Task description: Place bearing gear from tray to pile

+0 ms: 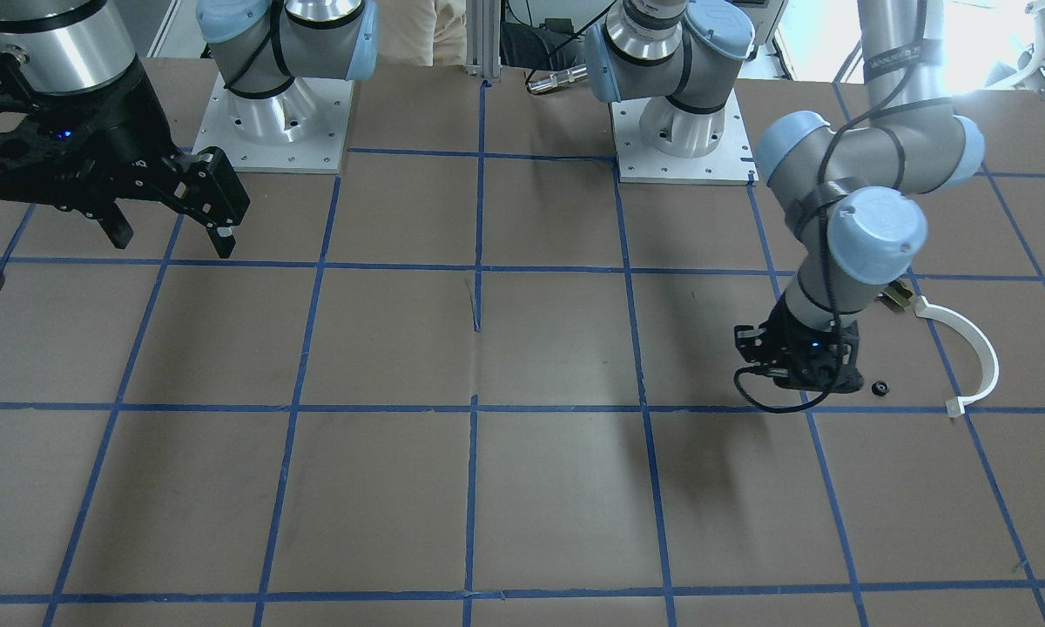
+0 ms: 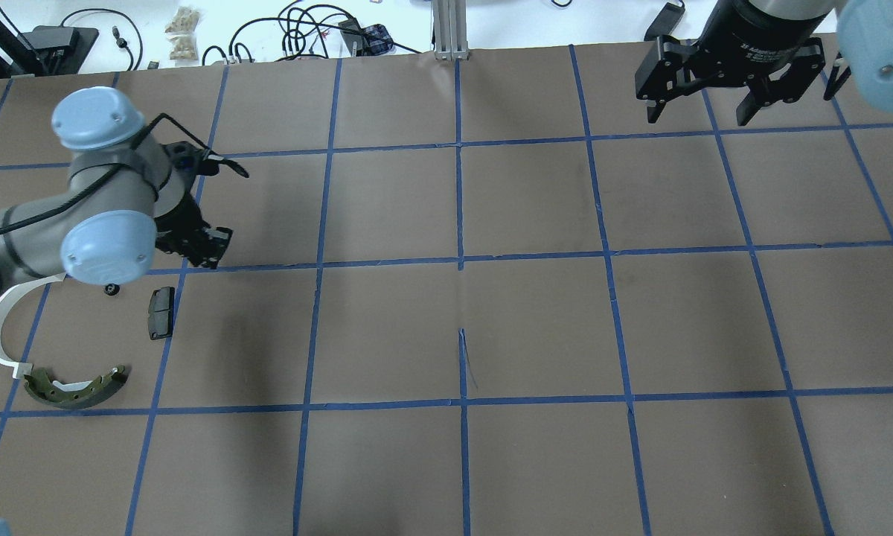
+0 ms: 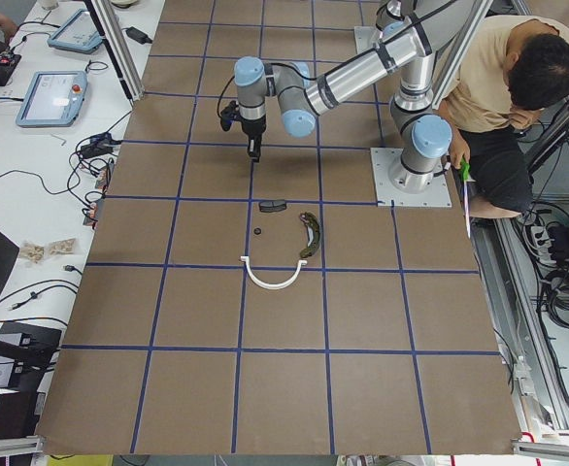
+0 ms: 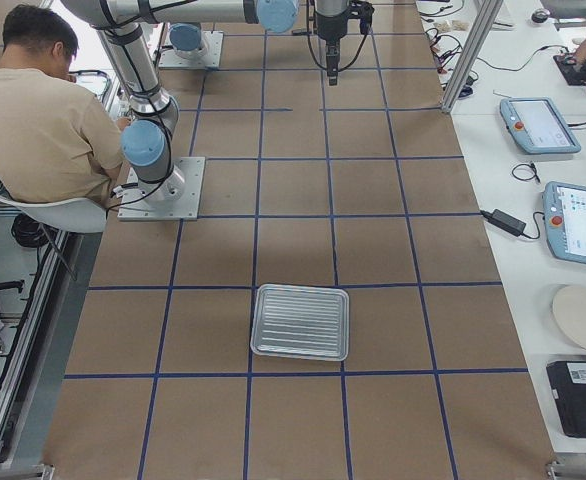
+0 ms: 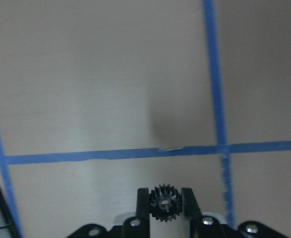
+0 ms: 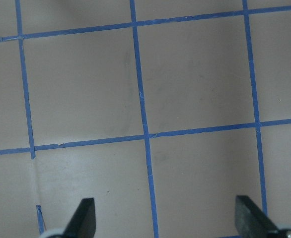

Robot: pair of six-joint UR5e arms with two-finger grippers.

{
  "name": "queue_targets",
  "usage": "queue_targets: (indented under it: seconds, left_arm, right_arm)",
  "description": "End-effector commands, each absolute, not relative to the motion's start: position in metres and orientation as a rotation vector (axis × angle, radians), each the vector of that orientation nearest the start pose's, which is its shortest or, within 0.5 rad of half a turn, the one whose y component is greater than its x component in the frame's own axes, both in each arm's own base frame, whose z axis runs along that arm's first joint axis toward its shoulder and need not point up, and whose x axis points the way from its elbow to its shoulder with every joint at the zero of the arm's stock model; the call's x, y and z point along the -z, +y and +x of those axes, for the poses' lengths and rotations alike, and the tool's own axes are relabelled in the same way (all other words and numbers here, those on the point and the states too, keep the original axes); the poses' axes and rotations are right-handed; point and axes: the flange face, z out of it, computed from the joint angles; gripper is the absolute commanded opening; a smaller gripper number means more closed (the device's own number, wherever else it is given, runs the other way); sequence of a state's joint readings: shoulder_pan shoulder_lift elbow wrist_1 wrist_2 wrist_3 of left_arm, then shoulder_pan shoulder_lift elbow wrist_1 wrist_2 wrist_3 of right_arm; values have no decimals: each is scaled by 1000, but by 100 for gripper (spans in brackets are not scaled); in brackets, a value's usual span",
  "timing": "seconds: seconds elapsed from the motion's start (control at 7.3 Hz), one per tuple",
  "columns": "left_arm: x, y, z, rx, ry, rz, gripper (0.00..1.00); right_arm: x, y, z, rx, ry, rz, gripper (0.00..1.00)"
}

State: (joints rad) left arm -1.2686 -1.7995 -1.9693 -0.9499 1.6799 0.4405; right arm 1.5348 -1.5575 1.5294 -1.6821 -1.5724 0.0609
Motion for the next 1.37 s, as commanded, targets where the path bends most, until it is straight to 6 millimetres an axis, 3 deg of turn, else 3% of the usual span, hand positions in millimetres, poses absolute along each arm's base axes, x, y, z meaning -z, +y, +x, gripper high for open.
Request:
queue_targets:
  seconds: [0.0,0.27,0.41,0.68,0.82,0.96,1.1,1.23]
  left_arm:
    - [-228,-502,151,-116,3075,323,16]
    - [-222,-484,202,-76,3134,363,16]
    - [-219,-484,209,-77,3132,392,16]
    - [-212,-482,208,-98,3145,370,80]
    - [-214,-482,207,-93,3144,365,97]
    - [-229,-486,199,-69,3129,367,98]
    - [-249,-497,177,6,3138,317,98]
    - [-269,-504,135,3,3148,346,98]
  right_arm:
    - [-514,-515,115,219,3130,152,100]
    - [-513,-515,114,217,3130,154,100]
    - [-513,-514,115,217,3130,152,100]
    - [-513,-515,115,214,3132,152,100]
    - [-512,-515,115,212,3135,152,100]
    - [-512,-515,113,210,3140,155,100]
    - [-511,-514,114,208,3143,151,100]
    - [-509,-513,114,201,3142,151,100]
